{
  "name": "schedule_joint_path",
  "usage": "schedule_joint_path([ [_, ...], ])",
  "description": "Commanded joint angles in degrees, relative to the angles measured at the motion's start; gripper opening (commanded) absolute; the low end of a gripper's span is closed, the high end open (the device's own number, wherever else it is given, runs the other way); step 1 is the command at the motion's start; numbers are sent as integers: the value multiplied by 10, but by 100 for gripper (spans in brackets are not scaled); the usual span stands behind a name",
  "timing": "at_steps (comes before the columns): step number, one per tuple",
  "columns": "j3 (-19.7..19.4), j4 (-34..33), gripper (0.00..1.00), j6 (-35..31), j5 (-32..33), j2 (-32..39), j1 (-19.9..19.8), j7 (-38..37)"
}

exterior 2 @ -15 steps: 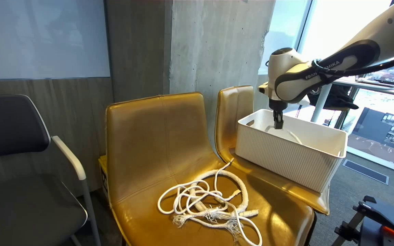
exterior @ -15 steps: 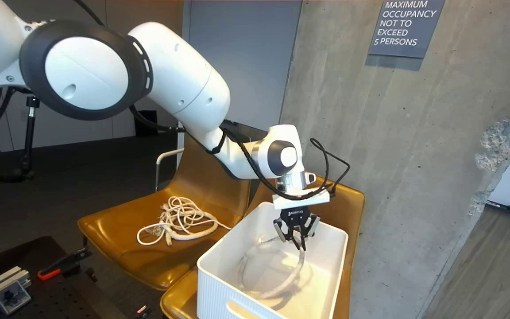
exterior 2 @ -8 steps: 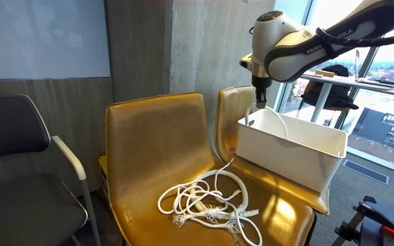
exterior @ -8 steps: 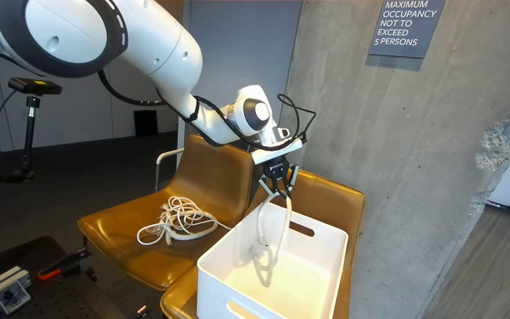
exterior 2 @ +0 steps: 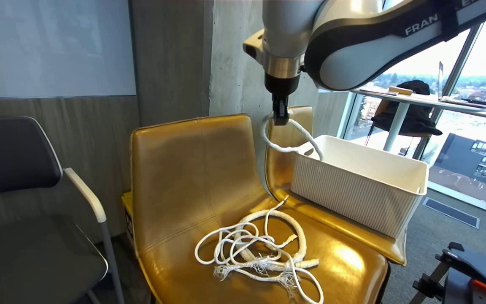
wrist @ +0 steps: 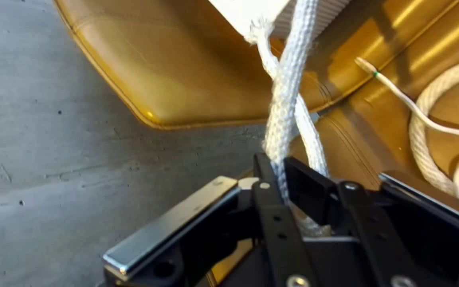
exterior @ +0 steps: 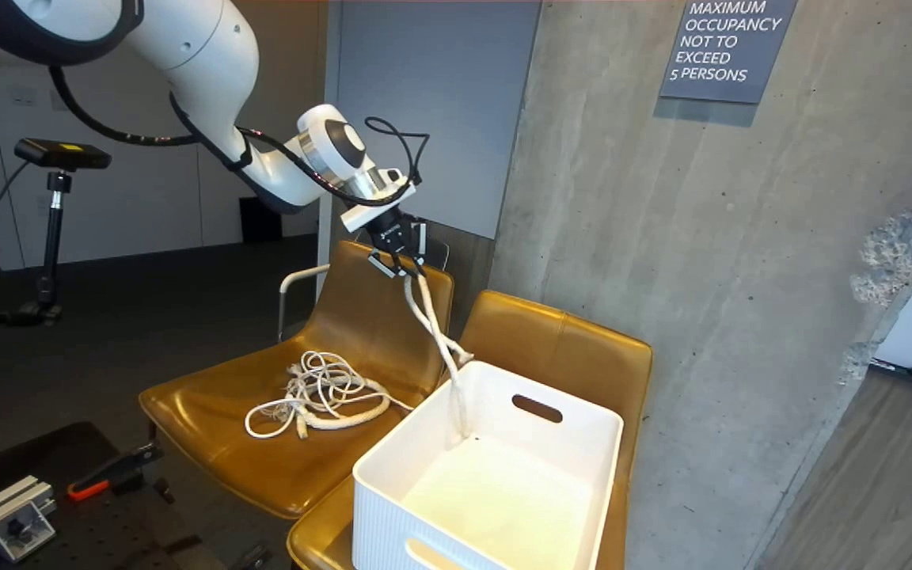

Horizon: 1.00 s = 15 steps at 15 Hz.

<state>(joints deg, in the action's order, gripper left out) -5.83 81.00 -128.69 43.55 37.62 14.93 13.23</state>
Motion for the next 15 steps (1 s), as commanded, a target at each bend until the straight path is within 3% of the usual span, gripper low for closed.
schedule_joint_path([
  [1,35,4,4,53,37,-13,60,-73],
  [6,89,-44,4,145,36,30,147,-155],
  [10,111,-86,4,186,20,68,174,-173],
  [12,110,-99,4,191,21,84,177,-178],
  [15,99,-87,4,184,15,96,152,-184],
])
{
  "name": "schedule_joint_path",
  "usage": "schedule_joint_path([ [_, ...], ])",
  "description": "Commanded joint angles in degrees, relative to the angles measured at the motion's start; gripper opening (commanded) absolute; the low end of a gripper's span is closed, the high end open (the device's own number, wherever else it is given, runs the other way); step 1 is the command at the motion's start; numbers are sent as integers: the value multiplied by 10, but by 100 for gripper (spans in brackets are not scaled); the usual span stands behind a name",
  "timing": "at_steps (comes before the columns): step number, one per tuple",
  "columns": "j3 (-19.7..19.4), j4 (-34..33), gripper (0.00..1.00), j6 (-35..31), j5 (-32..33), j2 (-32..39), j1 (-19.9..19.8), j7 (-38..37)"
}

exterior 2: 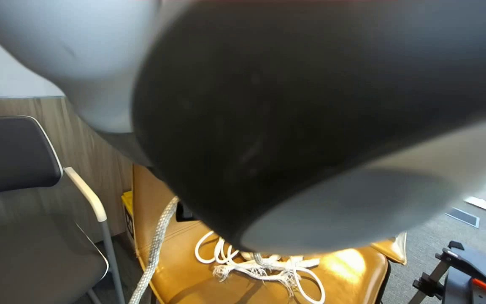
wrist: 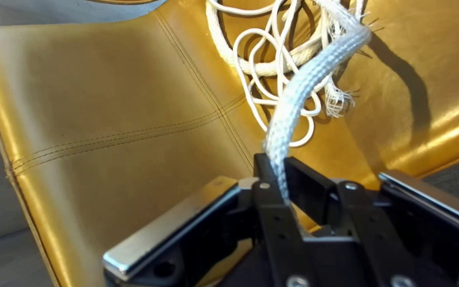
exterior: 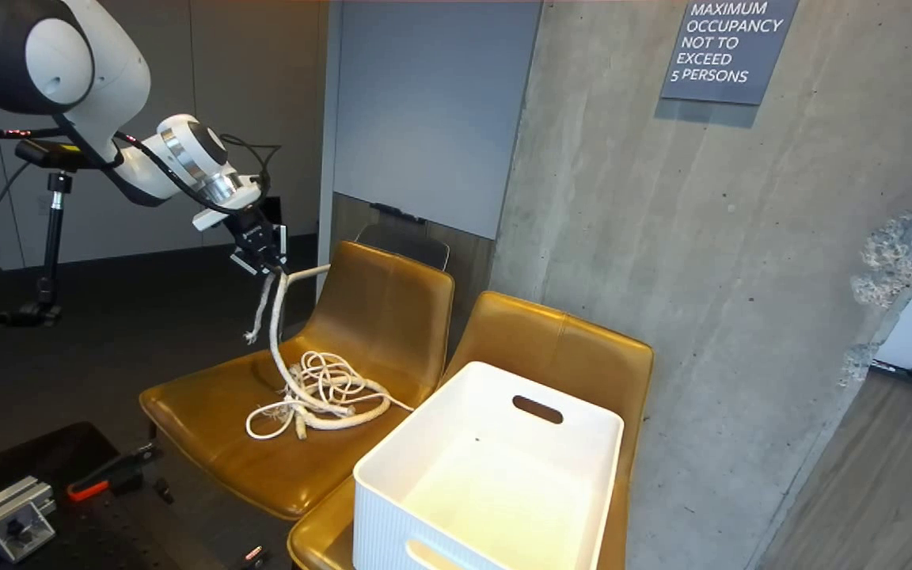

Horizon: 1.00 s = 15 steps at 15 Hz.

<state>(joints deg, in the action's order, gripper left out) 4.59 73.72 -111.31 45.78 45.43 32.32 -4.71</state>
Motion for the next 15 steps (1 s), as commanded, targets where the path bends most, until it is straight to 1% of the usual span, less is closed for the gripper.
schedule_joint_path([
  [1,-8,-11,4,8,-9,19,-33,-4],
  [4,-21,16,4,-3,-17,13,-65,-6],
  [9,-19,47,4,-7,-25,13,-124,-1],
  [14,-23,87,4,-26,-39,11,-166,5],
  [15,-22,96,28,-34,-40,9,-171,3],
])
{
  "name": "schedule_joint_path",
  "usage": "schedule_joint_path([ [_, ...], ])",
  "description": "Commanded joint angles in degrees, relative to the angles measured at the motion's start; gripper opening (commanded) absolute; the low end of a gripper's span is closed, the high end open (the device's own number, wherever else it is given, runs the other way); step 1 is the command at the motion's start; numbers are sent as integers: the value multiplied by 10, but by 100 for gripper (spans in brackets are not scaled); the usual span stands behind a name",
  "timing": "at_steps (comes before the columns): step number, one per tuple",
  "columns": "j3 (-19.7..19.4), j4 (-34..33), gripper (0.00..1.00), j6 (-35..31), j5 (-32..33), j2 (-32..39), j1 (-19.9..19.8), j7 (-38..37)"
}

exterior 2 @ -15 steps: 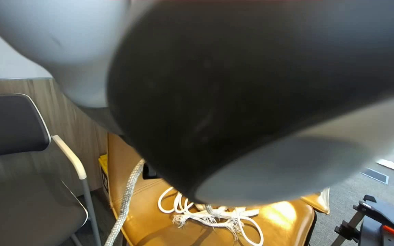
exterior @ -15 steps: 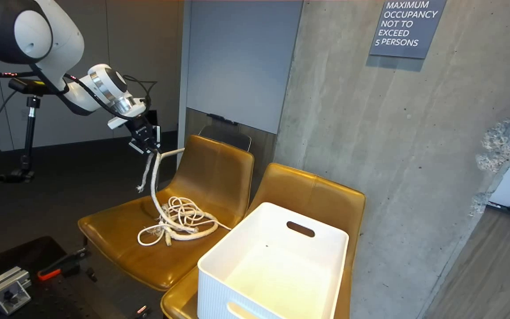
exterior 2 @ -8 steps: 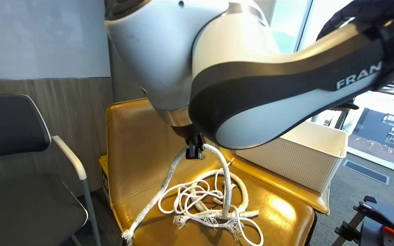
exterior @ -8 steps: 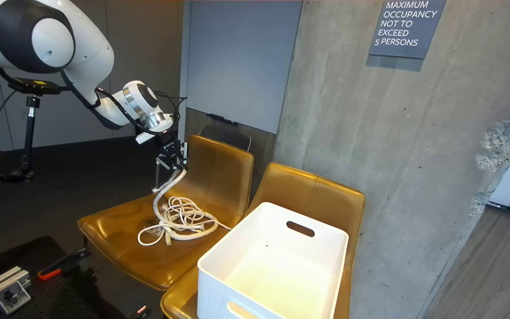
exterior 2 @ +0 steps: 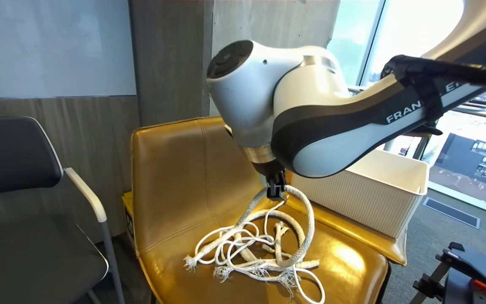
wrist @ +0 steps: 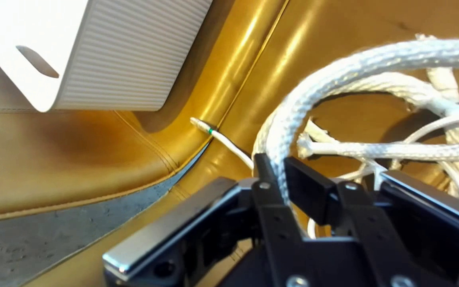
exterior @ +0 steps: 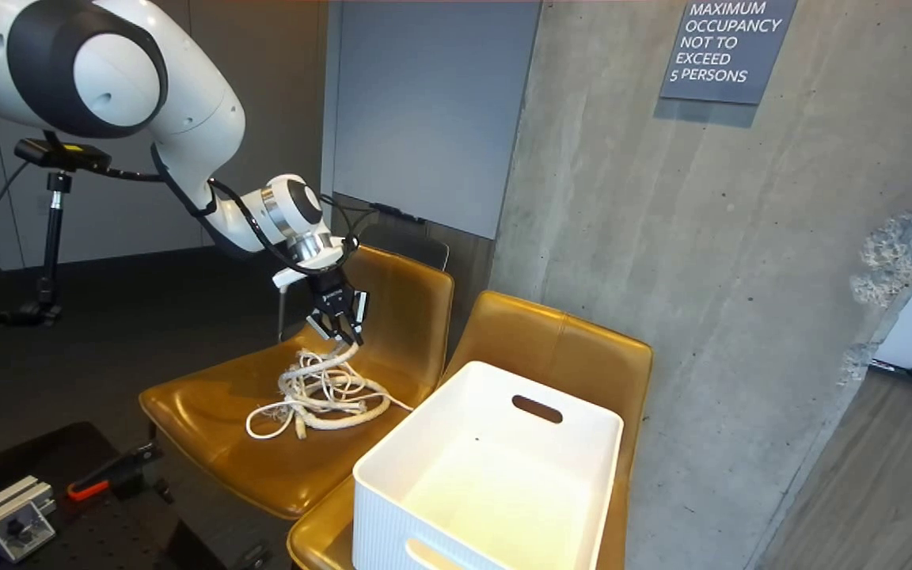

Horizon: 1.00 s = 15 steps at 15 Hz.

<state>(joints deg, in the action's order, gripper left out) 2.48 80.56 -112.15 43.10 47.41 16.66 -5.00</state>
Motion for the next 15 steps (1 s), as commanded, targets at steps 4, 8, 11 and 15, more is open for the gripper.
schedule_joint_path([
  [4,2,71,60,-86,-10,-25,-25,12],
  [8,17,142,90,-180,-30,-59,-50,22],
  [11,35,199,100,-255,-106,-88,-93,75],
  [15,60,227,100,-276,-252,-114,-173,219],
])
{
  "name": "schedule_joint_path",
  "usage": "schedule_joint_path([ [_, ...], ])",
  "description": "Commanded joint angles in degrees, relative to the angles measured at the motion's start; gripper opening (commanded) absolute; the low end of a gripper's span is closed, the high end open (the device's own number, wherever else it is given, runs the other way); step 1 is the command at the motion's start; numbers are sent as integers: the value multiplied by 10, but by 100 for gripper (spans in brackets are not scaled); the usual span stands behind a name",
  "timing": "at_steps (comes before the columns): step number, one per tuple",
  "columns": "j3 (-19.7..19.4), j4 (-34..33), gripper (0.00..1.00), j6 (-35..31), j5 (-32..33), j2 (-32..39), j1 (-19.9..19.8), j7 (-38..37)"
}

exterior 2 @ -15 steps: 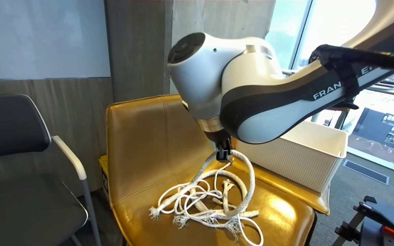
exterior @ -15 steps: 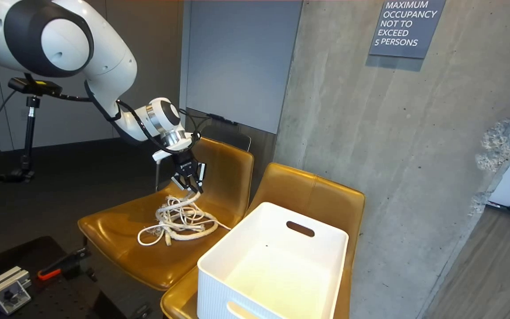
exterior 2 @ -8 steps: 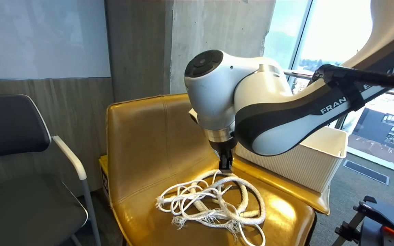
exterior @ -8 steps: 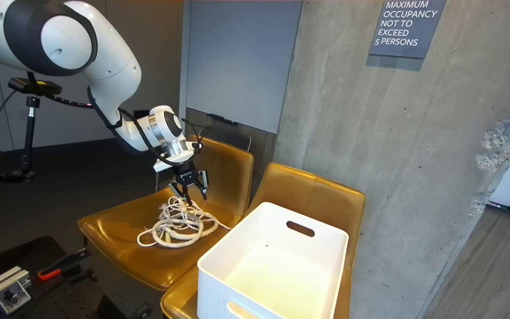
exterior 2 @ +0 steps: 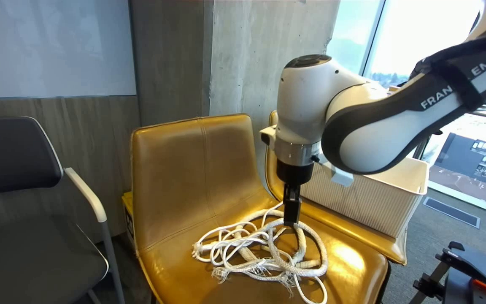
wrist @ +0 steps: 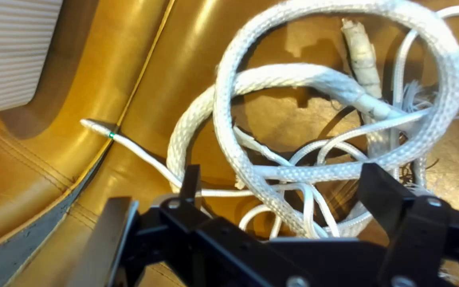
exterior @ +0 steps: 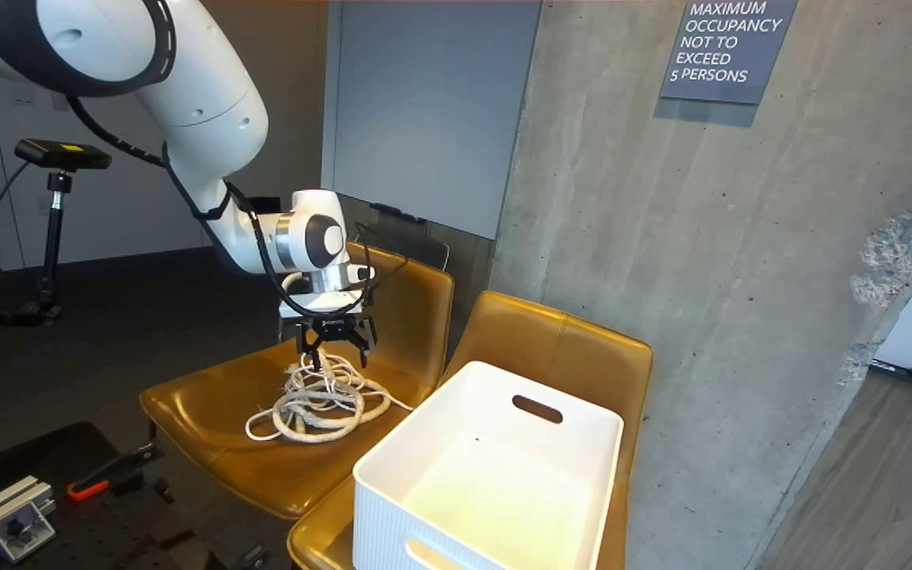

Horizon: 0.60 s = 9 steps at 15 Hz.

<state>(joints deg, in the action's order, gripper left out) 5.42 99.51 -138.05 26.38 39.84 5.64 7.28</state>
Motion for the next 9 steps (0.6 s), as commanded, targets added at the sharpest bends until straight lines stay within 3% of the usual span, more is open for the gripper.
schedule_joint_path([
  [1,38,29,100,-6,-119,-42,-81,132],
  [5,67,1,100,33,-222,-61,-122,221],
  [8,56,-41,100,69,-230,-62,-120,261],
  [9,44,-19,100,41,-222,-58,-106,234],
])
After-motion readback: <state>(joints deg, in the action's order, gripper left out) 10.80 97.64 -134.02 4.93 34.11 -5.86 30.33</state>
